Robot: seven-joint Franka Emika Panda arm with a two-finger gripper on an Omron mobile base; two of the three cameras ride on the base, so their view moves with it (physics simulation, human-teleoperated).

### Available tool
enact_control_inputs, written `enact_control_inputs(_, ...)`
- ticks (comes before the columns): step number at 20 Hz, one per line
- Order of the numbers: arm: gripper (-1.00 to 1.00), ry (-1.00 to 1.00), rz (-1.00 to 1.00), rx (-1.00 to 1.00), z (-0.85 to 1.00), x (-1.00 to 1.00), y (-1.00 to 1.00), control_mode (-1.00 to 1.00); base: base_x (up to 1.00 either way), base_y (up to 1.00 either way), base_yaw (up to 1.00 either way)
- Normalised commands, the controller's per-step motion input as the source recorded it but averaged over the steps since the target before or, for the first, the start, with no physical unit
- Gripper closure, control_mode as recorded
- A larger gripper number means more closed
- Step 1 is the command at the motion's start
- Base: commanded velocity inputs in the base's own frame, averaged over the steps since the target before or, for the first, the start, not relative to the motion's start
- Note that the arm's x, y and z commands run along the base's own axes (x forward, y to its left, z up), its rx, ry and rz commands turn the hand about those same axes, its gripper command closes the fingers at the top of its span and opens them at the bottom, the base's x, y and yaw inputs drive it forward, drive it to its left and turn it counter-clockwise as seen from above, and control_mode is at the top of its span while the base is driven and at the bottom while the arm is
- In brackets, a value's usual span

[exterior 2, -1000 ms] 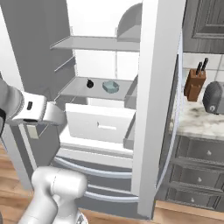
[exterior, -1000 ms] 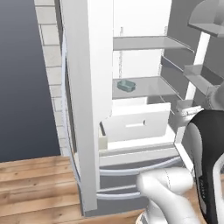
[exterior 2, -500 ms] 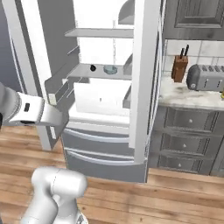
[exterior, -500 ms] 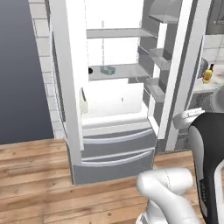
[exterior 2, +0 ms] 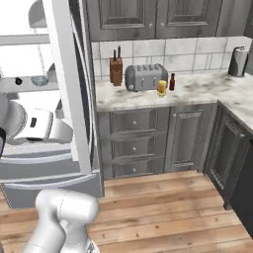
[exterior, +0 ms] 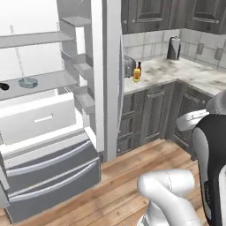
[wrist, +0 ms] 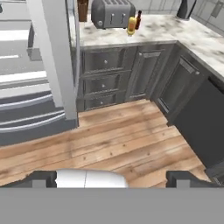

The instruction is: Place the condiment bottle and mustard from the counter to the top shelf of the fridge. If the existing items in the fridge are on the top shelf, move them to other shelves.

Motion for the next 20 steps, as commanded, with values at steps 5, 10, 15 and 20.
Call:
enact_control_inputs(5, -1.00, 0.00, 0.00, 0.00, 0.00, 0.00, 0.00, 1.00, 0.89, -0.79, -0.36)
enact_control_inputs(10, -1.00, 0.00, 0.00, 0.00, 0.00, 0.00, 0.00, 1.00, 1.00, -0.14, -0.06)
enact_control_inputs(15, -1.00, 0.00, 0.00, 0.00, 0.00, 0.00, 0.00, 1.00, 1.00, 0.00, 0.00)
enact_control_inputs(20, -1.00, 0.00, 0.00, 0.00, 0.00, 0.00, 0.00, 1.00, 1.00, -0.31, 0.15)
